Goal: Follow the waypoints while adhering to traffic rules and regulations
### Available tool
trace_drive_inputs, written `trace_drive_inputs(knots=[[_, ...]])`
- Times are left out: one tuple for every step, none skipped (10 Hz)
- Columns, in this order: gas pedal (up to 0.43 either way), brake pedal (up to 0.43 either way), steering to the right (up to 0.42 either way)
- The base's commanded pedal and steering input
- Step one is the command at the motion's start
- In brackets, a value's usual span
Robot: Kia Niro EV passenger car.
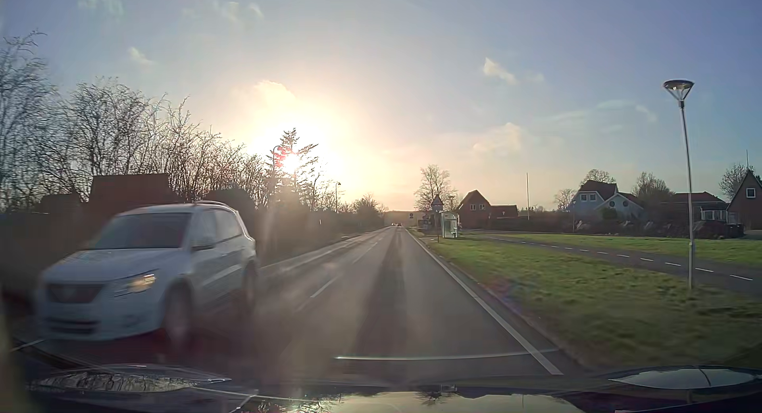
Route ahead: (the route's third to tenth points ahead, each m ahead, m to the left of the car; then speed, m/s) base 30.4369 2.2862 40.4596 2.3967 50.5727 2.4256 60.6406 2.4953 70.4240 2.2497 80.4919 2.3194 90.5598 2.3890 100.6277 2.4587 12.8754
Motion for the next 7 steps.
trace_drive_inputs(knots=[[0.13,0.0,0.0],[0.13,0.0,0.0],[0.13,0.0,0.0],[0.13,0.0,0.0],[0.13,0.0,0.0],[0.138,0.0,0.0],[0.138,0.0,0.0]])
